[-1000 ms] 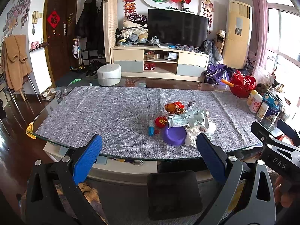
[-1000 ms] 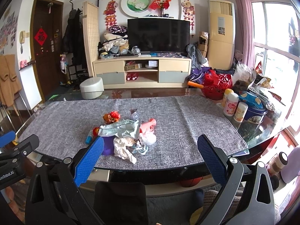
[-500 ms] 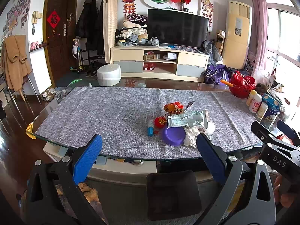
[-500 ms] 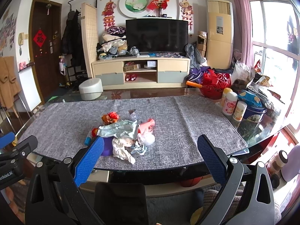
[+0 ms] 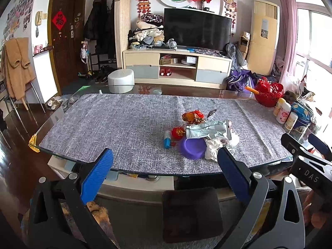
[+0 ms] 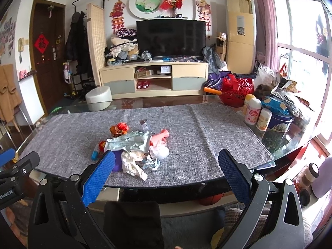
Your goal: Collect trash
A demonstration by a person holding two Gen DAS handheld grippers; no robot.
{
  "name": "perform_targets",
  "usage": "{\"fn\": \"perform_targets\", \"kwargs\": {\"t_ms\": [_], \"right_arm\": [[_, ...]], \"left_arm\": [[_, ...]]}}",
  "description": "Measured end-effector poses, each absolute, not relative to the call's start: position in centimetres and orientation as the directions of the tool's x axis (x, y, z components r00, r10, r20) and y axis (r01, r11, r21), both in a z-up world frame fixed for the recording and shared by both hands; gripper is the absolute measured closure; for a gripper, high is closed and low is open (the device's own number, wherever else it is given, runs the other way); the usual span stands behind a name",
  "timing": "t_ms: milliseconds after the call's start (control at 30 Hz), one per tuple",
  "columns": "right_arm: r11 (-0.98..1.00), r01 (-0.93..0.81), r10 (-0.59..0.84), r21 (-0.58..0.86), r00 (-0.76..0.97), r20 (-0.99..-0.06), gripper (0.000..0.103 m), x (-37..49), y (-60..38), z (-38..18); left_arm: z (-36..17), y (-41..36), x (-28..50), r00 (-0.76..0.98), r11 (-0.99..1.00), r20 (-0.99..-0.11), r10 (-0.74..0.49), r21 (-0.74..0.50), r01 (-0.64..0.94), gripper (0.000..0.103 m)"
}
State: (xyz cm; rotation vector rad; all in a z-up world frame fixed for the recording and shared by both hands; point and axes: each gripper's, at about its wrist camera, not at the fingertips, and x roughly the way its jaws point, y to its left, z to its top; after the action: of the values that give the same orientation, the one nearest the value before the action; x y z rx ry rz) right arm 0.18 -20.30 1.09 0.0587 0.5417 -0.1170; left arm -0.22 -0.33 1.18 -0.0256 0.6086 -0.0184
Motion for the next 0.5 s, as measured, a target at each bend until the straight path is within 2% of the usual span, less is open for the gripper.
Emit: {"fn": "perform_targets", "kwargs": {"t_ms": [167,233,500], "right_arm": [[0.991,0.136,-0.12,-0.008,0.843,-0.525,0.003,0.9,-20.4,0.5],[0.995,0.101,-0.088,-0.004,0.845,-0.528,0.003,1.2,-20.3,0.0],[0.997,0.071,-0.035,0.033,0.79,-0.612,0.003,3.3,-20.6,-3.0]], "left_arm": [[0.2,-0.2,0.5,0.809,1.0,-0.588,-0.014,-0.022,0.001,0.008],[-0.3,-0.1,0.9,0.805,1.0,-0.593,-0.012,-0.017,0.003,0.008],[-2.8,0.1,3.0,0.778,1.0,-0.629,0.01,0.024,0.006,0.008]]}}
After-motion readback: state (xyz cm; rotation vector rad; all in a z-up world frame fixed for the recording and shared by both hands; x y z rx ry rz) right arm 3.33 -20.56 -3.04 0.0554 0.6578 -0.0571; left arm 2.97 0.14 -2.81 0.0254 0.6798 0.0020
